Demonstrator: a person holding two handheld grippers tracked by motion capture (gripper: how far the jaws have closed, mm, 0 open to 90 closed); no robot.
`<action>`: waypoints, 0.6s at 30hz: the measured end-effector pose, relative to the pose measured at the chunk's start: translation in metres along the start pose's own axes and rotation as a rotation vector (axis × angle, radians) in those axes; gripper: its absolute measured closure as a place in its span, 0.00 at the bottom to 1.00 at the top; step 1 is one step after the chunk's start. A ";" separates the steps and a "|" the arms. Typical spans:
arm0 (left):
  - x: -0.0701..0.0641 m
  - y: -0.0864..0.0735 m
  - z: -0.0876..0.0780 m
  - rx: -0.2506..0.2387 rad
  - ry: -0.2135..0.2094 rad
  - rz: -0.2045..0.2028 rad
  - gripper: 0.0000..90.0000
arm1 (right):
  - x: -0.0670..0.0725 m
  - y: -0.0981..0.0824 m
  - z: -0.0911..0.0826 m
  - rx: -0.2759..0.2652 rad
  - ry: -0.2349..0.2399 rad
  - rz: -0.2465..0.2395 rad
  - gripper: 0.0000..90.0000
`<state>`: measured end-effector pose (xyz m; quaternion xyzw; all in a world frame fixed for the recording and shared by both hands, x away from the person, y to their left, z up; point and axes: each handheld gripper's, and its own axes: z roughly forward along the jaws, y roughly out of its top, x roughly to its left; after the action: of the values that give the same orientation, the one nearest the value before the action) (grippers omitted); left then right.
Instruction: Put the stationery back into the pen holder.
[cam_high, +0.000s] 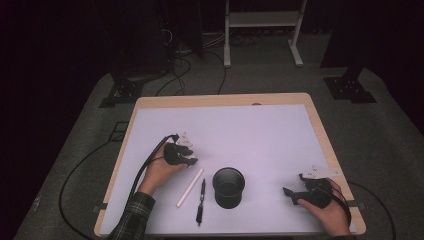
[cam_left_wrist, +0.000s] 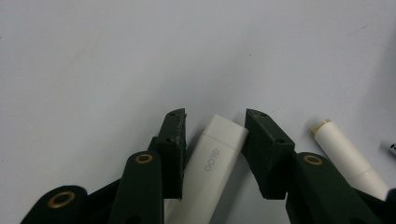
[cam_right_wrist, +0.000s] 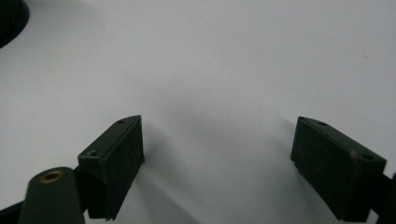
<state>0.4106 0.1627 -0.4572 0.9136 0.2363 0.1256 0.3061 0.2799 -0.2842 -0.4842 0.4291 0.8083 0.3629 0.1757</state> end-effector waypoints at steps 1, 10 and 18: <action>0.000 0.000 0.000 0.002 -0.002 -0.001 0.67 | 0.000 0.000 0.000 0.000 0.000 0.000 0.18; 0.001 0.000 0.000 0.007 -0.025 -0.020 0.74 | 0.000 0.000 0.000 0.000 0.000 0.000 0.18; 0.001 0.000 -0.001 0.018 -0.029 -0.076 0.78 | 0.000 0.000 0.000 0.000 0.000 0.001 0.18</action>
<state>0.4109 0.1635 -0.4564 0.9084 0.2674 0.0988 0.3059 0.2799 -0.2843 -0.4842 0.4293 0.8082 0.3631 0.1754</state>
